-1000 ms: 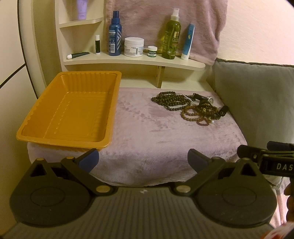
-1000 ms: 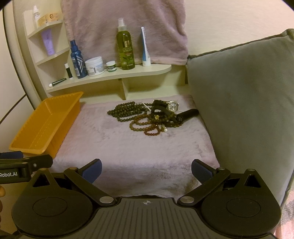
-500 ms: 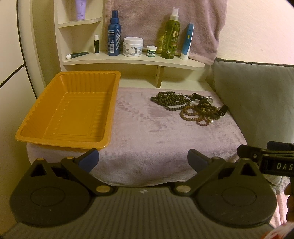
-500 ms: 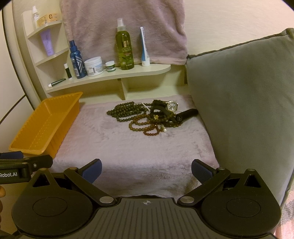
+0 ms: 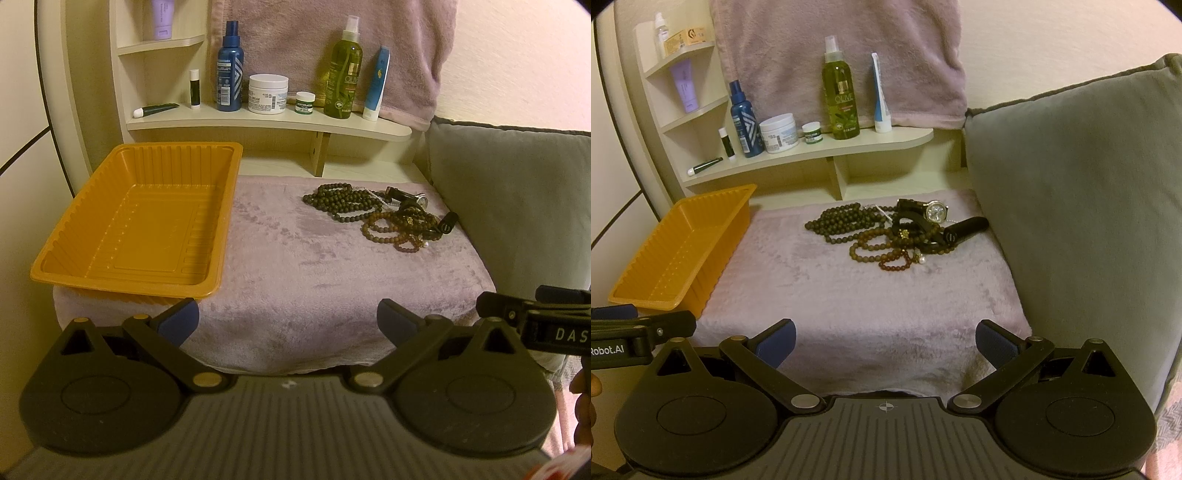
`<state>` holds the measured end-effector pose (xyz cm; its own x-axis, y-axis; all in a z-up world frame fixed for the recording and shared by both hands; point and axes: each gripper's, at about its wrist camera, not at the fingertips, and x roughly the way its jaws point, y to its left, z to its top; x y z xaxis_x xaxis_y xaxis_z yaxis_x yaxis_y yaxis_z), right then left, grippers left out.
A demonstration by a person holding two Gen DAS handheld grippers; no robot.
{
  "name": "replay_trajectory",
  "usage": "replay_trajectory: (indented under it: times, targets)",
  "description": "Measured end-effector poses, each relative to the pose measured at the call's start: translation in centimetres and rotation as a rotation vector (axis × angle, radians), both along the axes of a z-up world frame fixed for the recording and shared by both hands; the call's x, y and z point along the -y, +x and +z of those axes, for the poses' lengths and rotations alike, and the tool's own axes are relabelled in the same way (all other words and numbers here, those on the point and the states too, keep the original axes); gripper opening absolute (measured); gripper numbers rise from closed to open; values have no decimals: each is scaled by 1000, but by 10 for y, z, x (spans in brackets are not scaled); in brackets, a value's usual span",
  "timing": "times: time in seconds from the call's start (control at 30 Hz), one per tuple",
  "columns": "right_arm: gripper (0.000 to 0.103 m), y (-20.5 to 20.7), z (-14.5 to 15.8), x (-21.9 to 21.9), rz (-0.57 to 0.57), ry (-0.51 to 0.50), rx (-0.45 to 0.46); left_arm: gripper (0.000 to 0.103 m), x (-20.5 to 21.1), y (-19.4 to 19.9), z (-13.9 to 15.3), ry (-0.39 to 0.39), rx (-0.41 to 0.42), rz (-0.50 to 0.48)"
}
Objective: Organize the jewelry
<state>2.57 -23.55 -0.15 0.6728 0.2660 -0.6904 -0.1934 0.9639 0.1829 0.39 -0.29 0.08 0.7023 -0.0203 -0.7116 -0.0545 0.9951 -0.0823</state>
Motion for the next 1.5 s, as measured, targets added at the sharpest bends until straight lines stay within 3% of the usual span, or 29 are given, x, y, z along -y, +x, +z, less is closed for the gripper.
replay_trajectory:
  times: [1.13,1.5]
  targets:
    - [103,-1,0,0,-1,1,-5,102,2,0,1,-8,3,1]
    - [103,2,-5,1,-14,1,1,101,-17,1,6,-71,36,44]
